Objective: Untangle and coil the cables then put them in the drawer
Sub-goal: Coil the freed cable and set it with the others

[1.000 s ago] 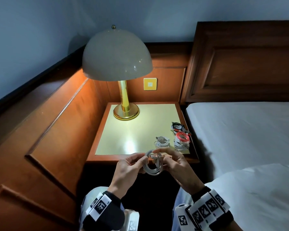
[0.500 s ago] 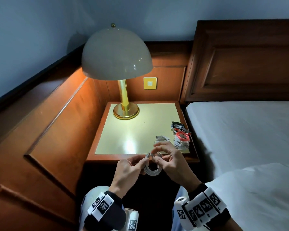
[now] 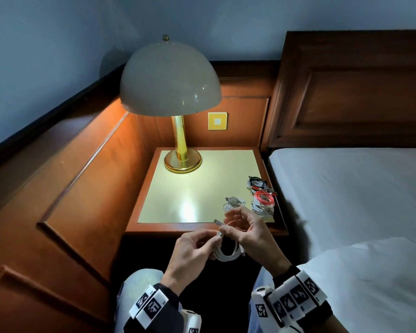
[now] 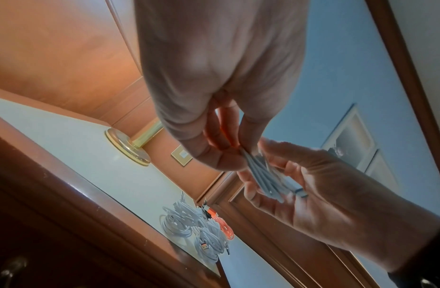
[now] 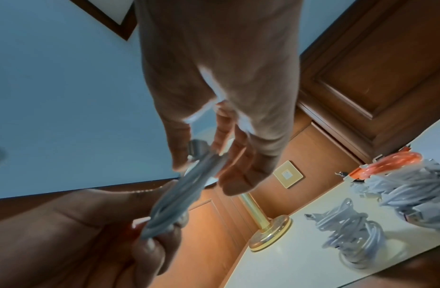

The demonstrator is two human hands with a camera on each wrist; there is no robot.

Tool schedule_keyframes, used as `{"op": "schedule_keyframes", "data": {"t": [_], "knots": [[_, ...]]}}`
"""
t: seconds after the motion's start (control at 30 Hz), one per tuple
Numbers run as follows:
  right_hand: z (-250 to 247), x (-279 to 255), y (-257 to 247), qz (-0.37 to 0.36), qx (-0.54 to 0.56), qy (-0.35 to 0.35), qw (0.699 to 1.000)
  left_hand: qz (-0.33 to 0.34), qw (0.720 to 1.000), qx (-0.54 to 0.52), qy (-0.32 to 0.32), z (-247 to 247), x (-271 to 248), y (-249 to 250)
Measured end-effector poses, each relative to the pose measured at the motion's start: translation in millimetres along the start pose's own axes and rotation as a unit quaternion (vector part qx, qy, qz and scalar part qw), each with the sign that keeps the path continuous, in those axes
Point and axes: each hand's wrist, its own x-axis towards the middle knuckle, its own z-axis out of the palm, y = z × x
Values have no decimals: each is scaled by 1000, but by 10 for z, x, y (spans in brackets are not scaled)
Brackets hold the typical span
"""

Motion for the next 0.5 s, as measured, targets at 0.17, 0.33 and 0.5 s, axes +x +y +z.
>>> {"op": "schedule_keyframes", "data": {"t": [0.17,0.33,0.5], "knots": [[-107,-61,10,13,21,-24,999,-32,995,-88,23,-32,36,11],[-148,-67,42,29,45,-38,998,-54,989,-138,20,-83,69,43],[-138,-111,23,21,70,-52,996,-60,984,-167,26,-92,82,78]]}}
